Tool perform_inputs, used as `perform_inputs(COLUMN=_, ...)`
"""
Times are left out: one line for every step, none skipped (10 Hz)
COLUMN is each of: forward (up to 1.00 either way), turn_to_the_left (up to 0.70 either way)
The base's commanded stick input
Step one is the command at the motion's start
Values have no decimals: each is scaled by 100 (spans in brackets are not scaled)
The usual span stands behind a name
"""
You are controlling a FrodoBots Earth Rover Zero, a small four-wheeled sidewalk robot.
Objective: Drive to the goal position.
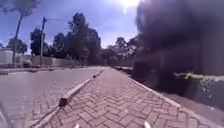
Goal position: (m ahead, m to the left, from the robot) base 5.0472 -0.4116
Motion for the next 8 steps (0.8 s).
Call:
perform_inputs(forward=70, turn_to_the_left=0)
perform_inputs(forward=70, turn_to_the_left=0)
perform_inputs(forward=70, turn_to_the_left=0)
perform_inputs(forward=70, turn_to_the_left=0)
perform_inputs(forward=70, turn_to_the_left=0)
perform_inputs(forward=70, turn_to_the_left=0)
perform_inputs(forward=70, turn_to_the_left=0)
perform_inputs(forward=70, turn_to_the_left=0)
